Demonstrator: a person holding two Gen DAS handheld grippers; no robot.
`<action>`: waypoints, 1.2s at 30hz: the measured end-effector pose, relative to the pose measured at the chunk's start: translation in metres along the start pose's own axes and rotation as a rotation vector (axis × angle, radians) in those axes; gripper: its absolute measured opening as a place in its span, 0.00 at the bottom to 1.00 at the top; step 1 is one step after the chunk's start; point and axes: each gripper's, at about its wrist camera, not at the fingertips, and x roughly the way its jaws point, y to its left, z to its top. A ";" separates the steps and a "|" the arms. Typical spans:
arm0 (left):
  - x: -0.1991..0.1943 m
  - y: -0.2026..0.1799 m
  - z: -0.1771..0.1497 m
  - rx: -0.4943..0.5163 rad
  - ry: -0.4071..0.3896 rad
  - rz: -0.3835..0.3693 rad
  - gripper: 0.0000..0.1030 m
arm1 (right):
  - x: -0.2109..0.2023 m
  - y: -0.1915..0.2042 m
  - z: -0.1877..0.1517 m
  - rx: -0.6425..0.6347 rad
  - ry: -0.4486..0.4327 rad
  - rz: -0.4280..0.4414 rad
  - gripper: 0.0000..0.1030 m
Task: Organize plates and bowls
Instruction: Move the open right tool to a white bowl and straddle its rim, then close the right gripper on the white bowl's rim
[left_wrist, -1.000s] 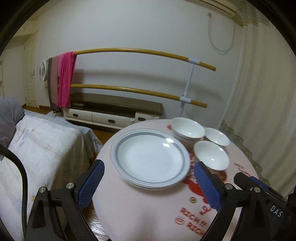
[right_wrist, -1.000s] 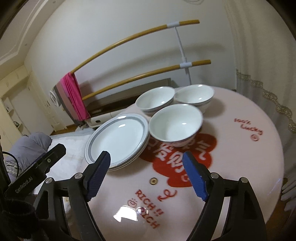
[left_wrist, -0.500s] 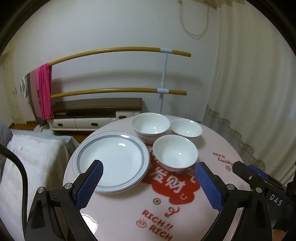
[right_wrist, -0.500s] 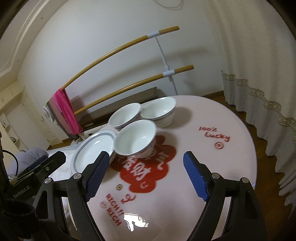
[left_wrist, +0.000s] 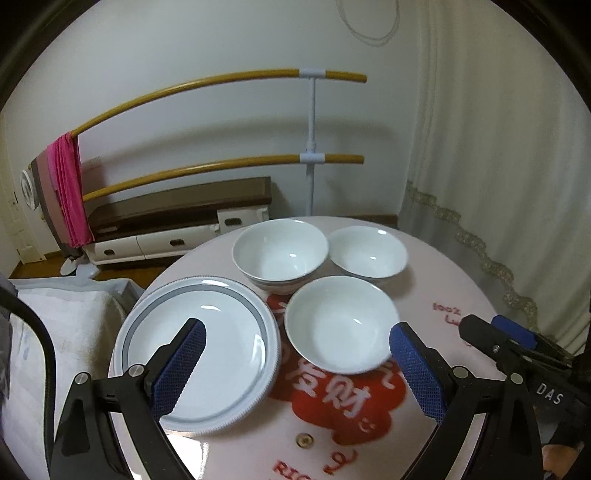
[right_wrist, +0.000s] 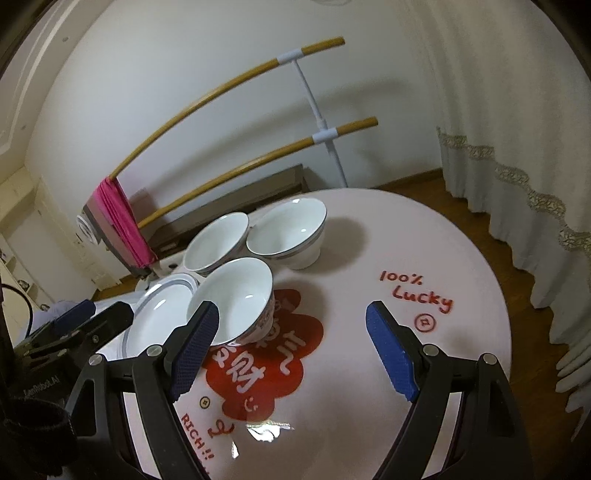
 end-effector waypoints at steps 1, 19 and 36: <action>0.007 0.003 0.005 0.006 0.015 0.007 0.95 | 0.005 0.000 0.000 -0.001 0.010 0.002 0.81; 0.098 0.021 0.048 0.044 0.209 -0.084 0.62 | 0.097 0.009 0.007 -0.105 0.247 0.028 0.35; 0.130 0.025 0.056 0.060 0.253 -0.131 0.05 | 0.107 -0.002 0.012 -0.082 0.300 0.094 0.15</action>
